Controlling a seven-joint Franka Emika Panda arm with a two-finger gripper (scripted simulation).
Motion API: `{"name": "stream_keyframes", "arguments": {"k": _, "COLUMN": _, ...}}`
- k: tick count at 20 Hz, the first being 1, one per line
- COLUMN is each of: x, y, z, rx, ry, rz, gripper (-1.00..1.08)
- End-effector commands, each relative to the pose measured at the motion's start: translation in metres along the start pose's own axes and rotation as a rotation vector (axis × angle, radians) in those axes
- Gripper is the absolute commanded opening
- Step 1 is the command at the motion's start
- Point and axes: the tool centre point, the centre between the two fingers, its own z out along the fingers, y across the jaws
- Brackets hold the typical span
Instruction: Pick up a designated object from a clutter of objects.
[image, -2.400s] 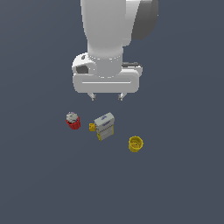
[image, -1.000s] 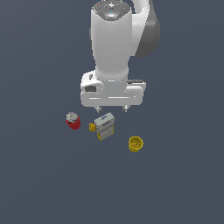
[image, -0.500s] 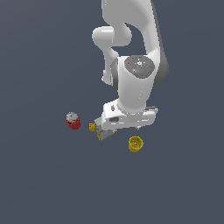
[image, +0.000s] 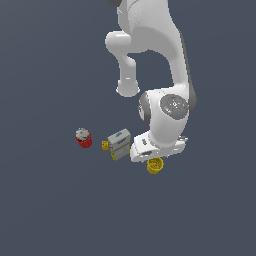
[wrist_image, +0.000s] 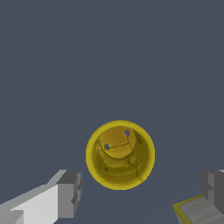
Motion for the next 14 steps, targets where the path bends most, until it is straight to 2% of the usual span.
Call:
{"name": "stream_keyframes", "arguments": {"k": 1, "x": 0.002, "y": -0.007, "z": 0.010, "rx": 0.002, "ry": 0.002, "rz": -0.010, "gripper": 1.00}}
{"name": "stream_keyframes", "arguments": {"k": 14, "x": 0.002, "y": -0.011, "z": 0.035, "rx": 0.003, "ry": 0.001, "rz": -0.017, "gripper": 1.00}}
